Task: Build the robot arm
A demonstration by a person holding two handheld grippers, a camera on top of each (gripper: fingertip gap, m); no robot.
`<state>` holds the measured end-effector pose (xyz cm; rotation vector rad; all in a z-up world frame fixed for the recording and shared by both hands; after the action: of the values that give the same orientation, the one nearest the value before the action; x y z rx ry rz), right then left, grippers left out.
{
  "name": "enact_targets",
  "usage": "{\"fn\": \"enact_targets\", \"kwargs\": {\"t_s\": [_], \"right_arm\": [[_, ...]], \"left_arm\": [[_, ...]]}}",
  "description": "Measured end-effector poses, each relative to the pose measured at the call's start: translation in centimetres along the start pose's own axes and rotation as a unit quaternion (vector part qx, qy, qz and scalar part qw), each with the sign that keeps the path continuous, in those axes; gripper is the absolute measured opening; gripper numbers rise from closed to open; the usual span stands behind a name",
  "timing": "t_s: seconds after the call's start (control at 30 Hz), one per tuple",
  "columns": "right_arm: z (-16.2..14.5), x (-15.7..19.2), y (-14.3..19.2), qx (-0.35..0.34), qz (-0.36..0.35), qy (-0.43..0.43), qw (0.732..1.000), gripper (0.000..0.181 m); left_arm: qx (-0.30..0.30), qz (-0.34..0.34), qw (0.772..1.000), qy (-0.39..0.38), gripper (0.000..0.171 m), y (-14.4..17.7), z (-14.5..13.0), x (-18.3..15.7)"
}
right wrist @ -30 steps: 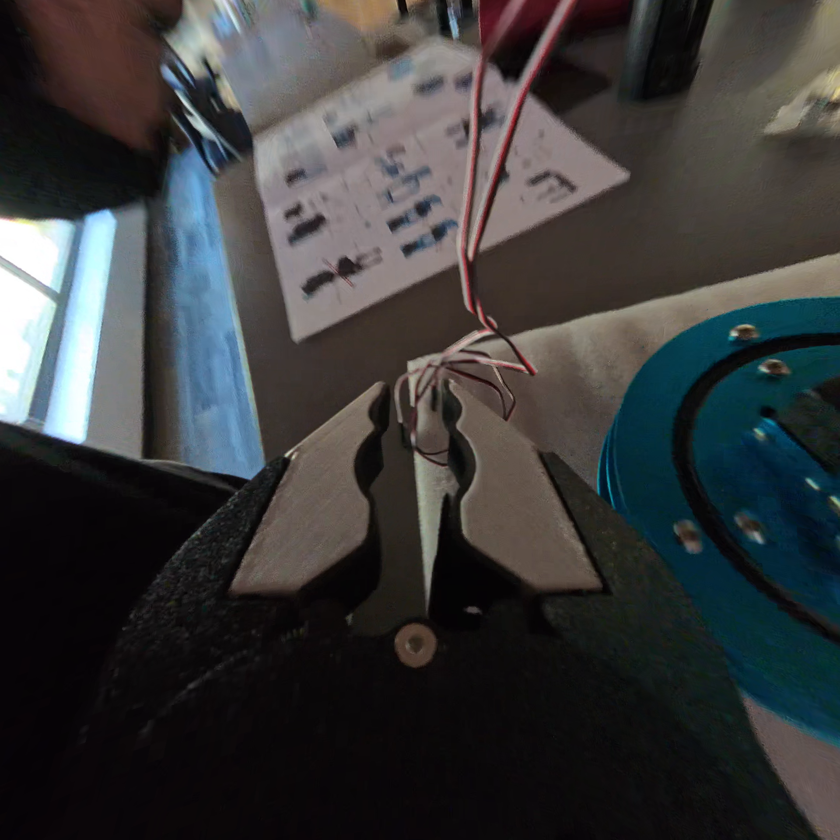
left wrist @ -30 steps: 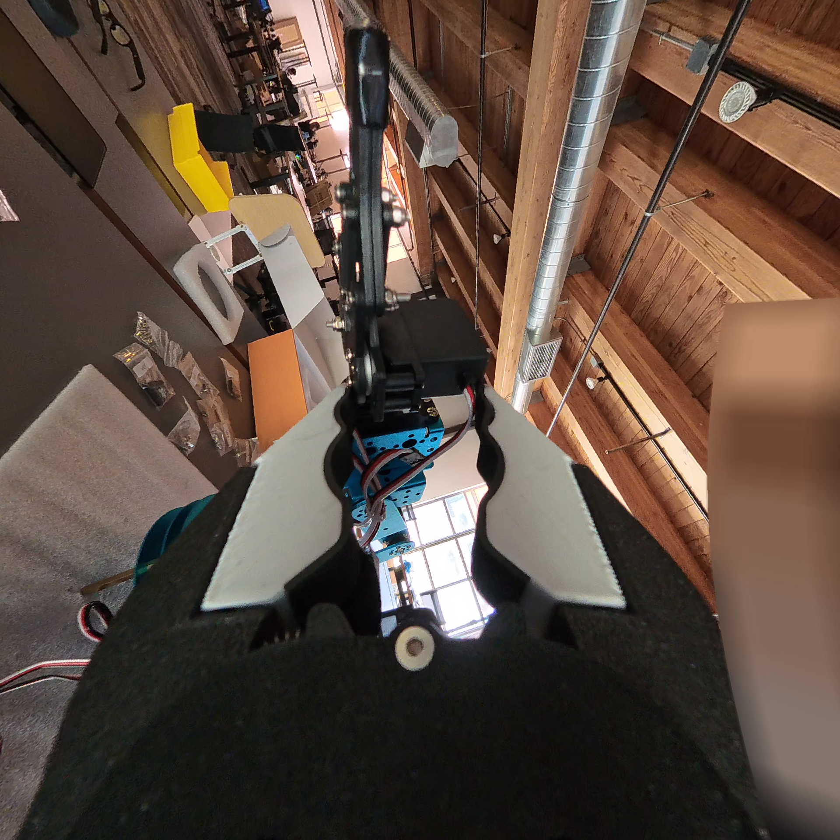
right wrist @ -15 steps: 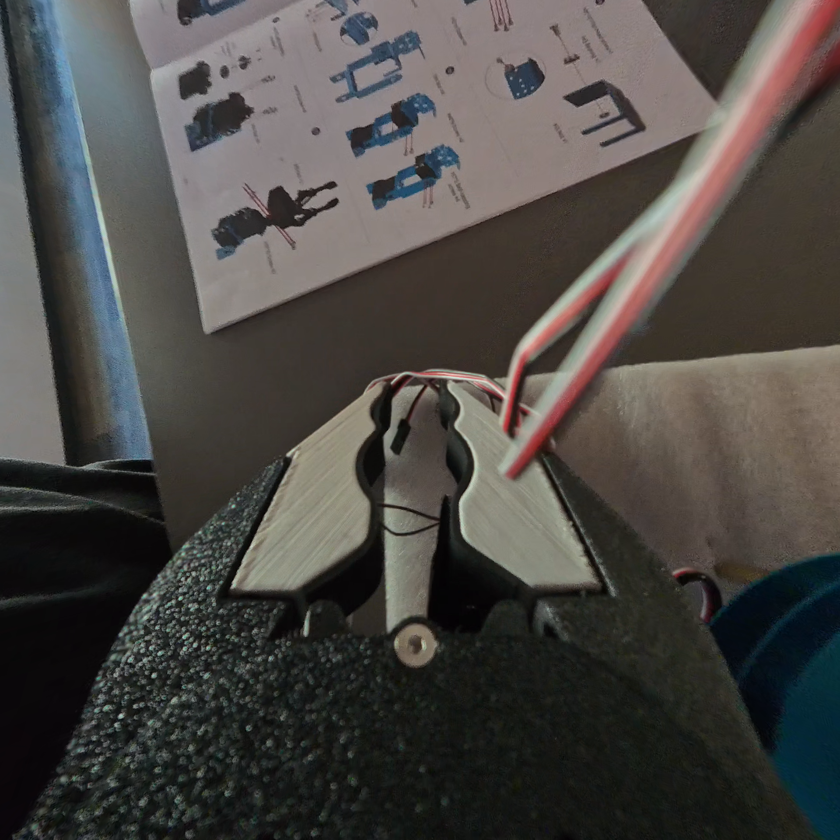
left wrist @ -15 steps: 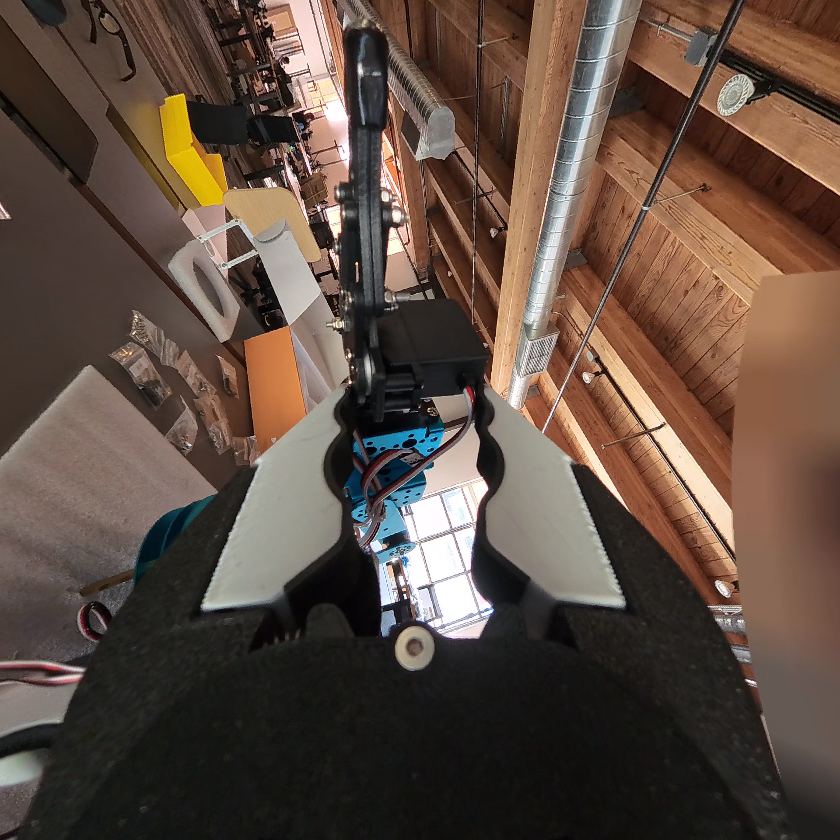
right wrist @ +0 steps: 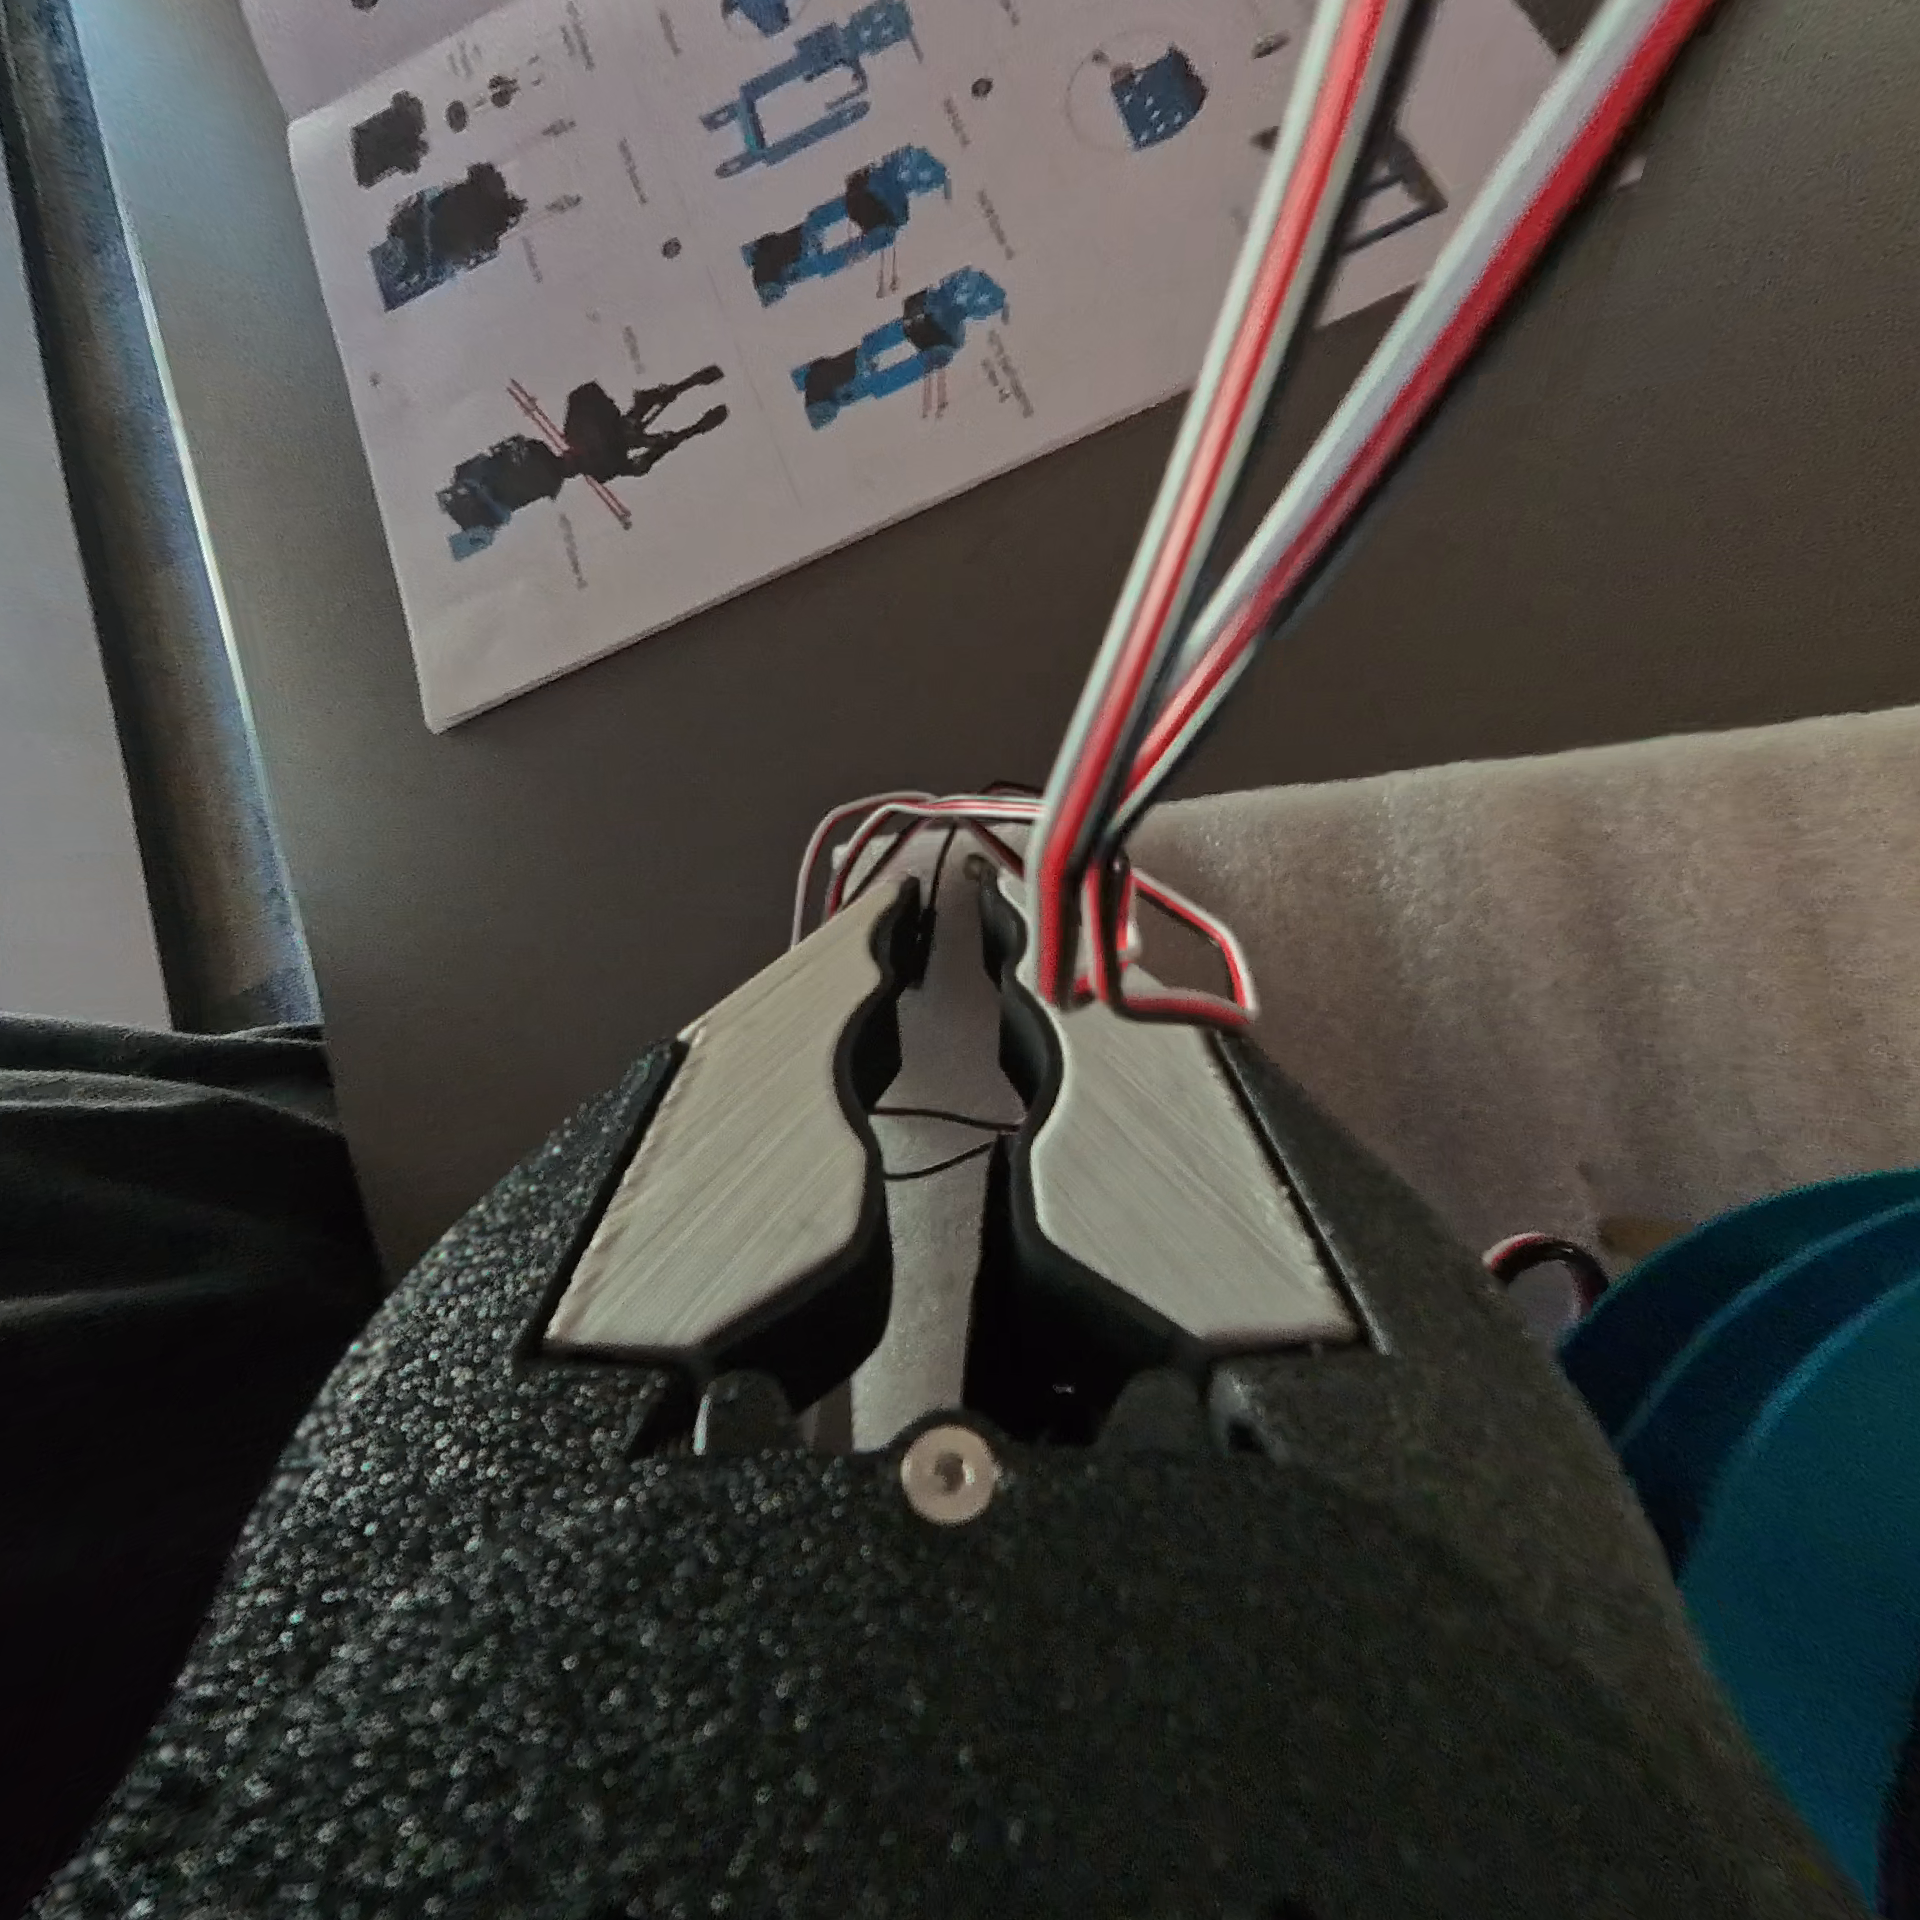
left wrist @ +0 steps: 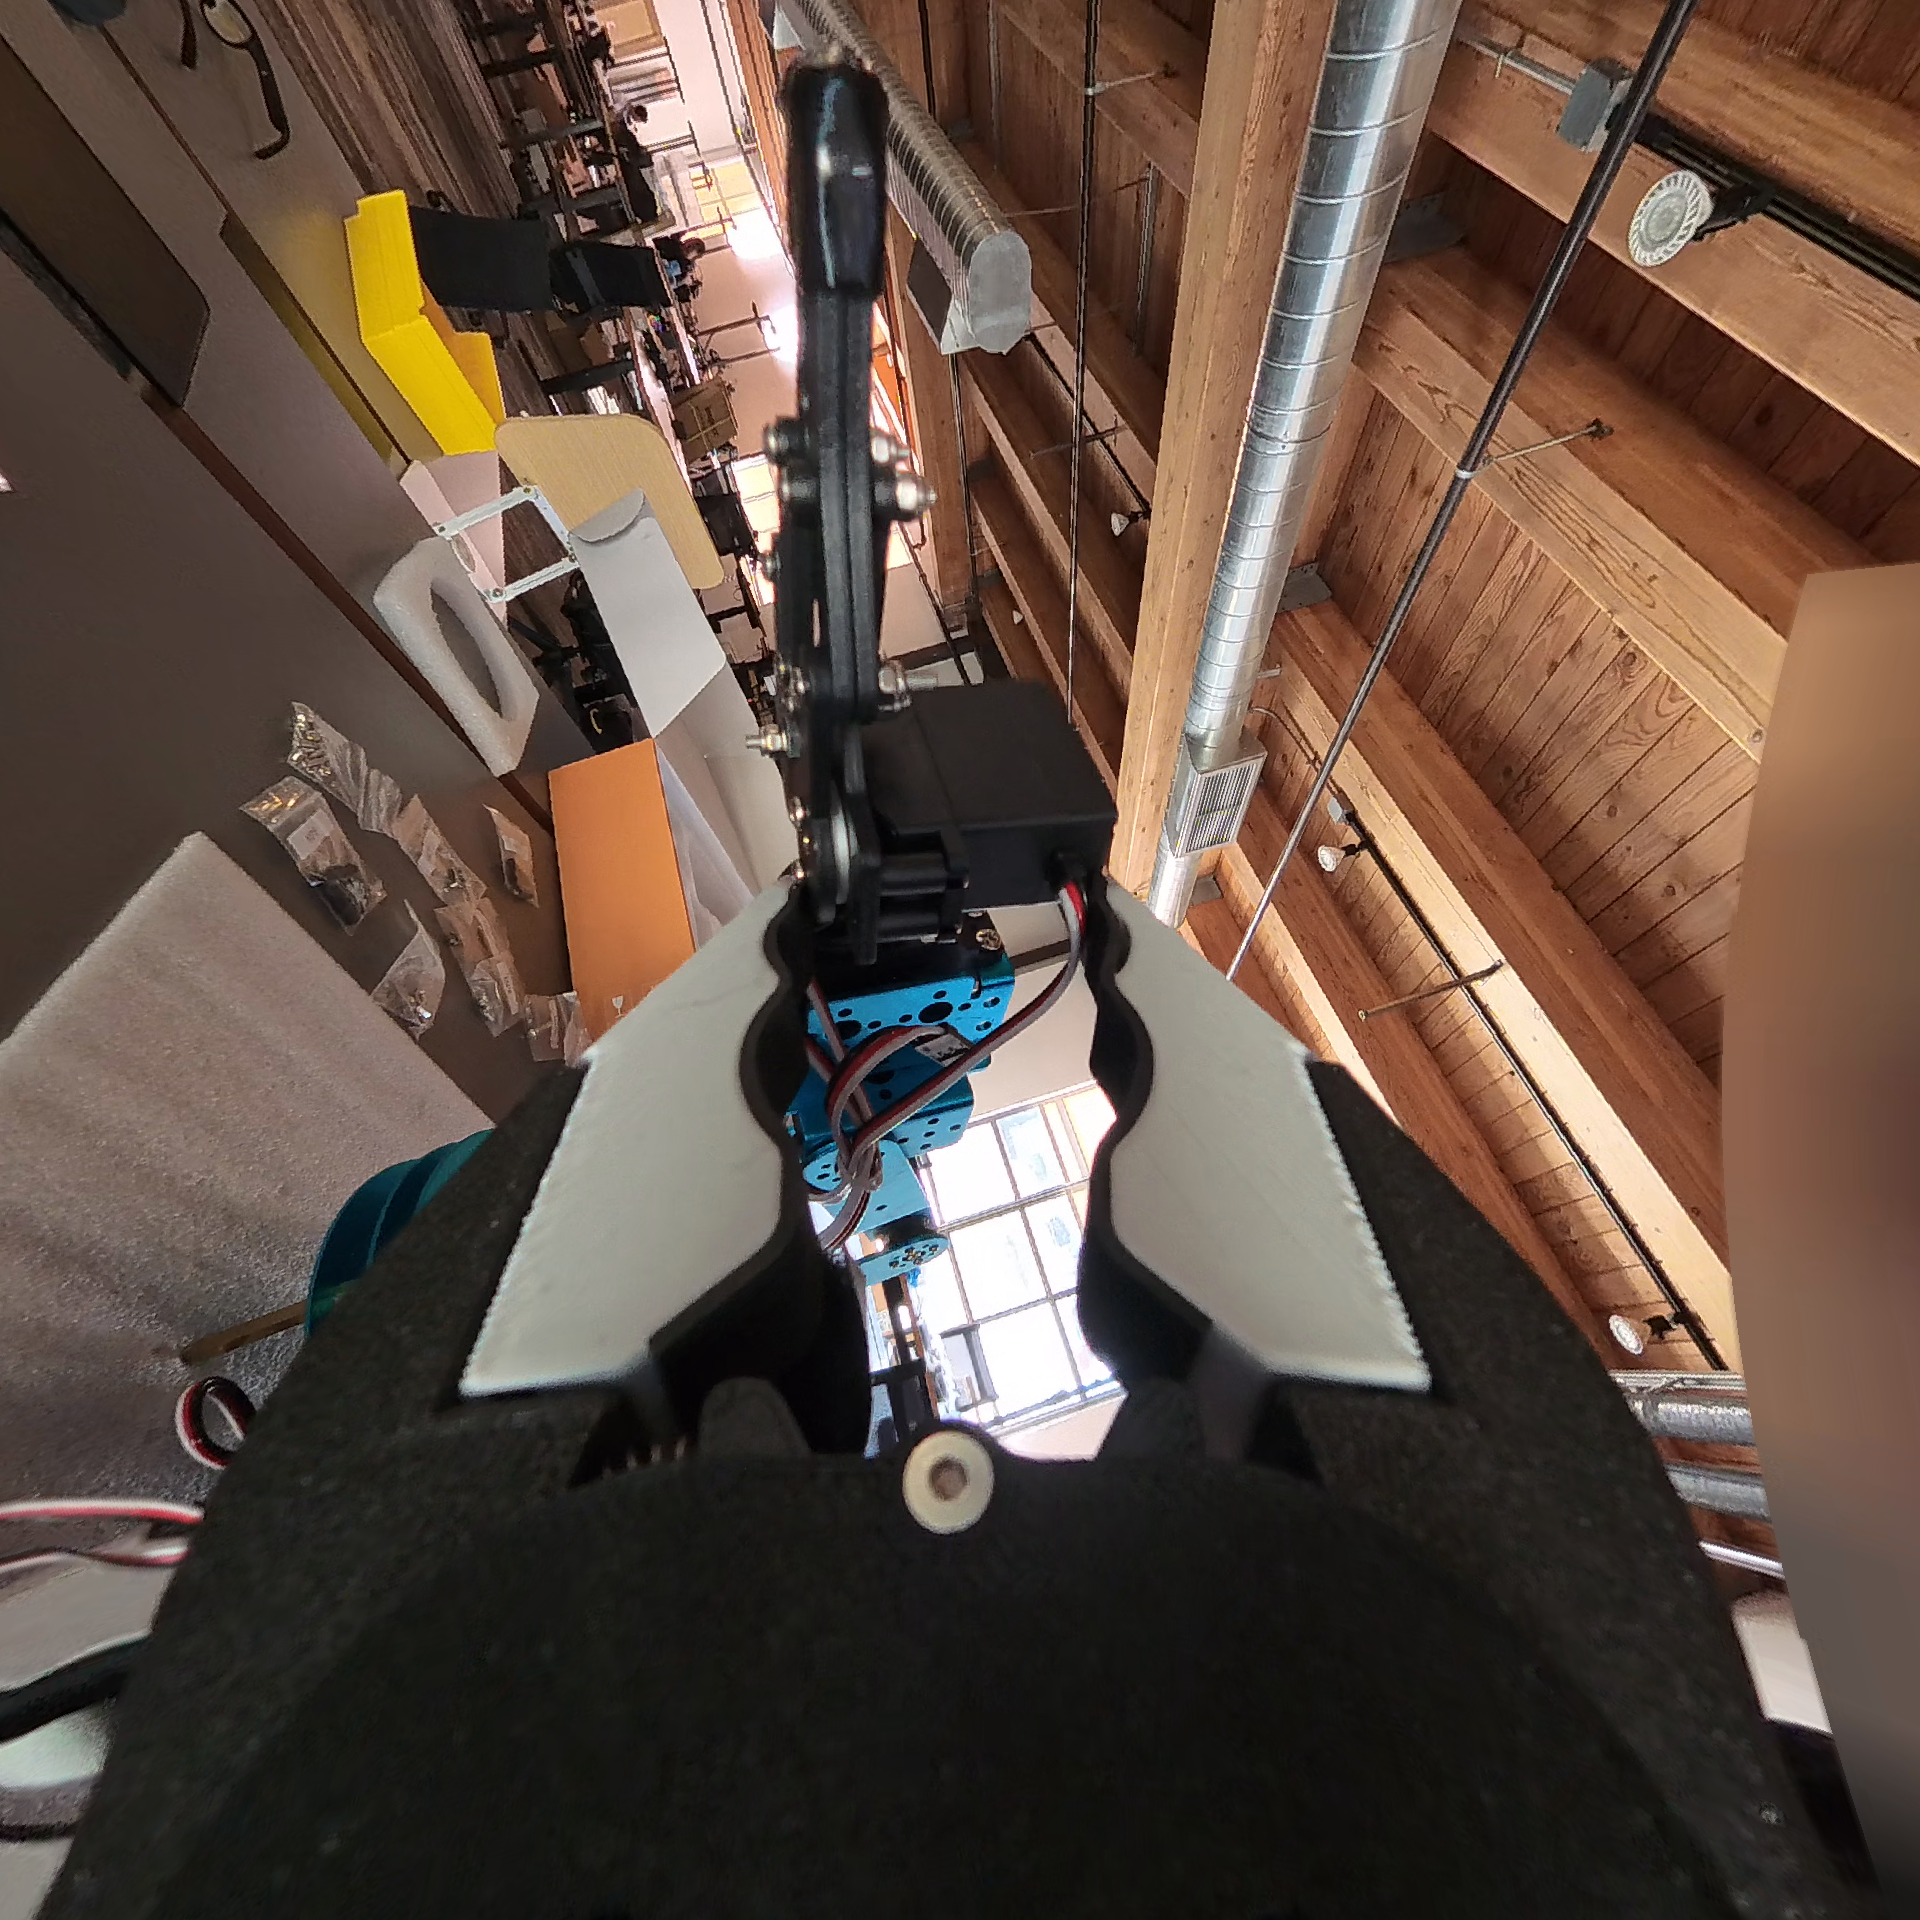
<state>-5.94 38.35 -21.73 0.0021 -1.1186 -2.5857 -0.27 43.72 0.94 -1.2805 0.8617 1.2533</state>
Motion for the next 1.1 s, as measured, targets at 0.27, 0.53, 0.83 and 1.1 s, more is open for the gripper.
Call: {"fn": "enact_targets", "kwargs": {"t_s": [0.27,0.53,0.83,1.1], "right_arm": [[0.1,-0.1,-0.4,0.001,-0.003,0.002,1.0,0.01],[0.3,-0.2,-0.6,0.006,-0.001,0.013,1.0,0.01],[0.5,0.4,1.4,-0.02,-0.01,0.023,0.999,0.003],[-2.3,0.3,6.8,-0.037,-0.032,-0.003,0.999,0.003]], "left_arm": [[0.001,-0.001,1.0,0.0,0.052,0.1,-0.1,0.0],[0.004,-0.003,1.0,0.0,0.052,0.1,-0.2,-0.2],[0.005,-0.003,1.0,0.004,0.052,0.2,-0.1,-0.1],[0.006,-0.001,1.0,0.003,0.052,0.2,0.0,-0.1]]}}
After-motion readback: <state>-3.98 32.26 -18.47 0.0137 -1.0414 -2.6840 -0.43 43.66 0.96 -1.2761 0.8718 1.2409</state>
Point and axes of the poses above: each gripper's, where its closed fingertips meet, y back along the fingers, z out of its top, x = y × z across the jaws, the point moved 1 cm from there along y, back along the fingers, and after that the axes turned 4 degrees about y, right-handed, at the moved point
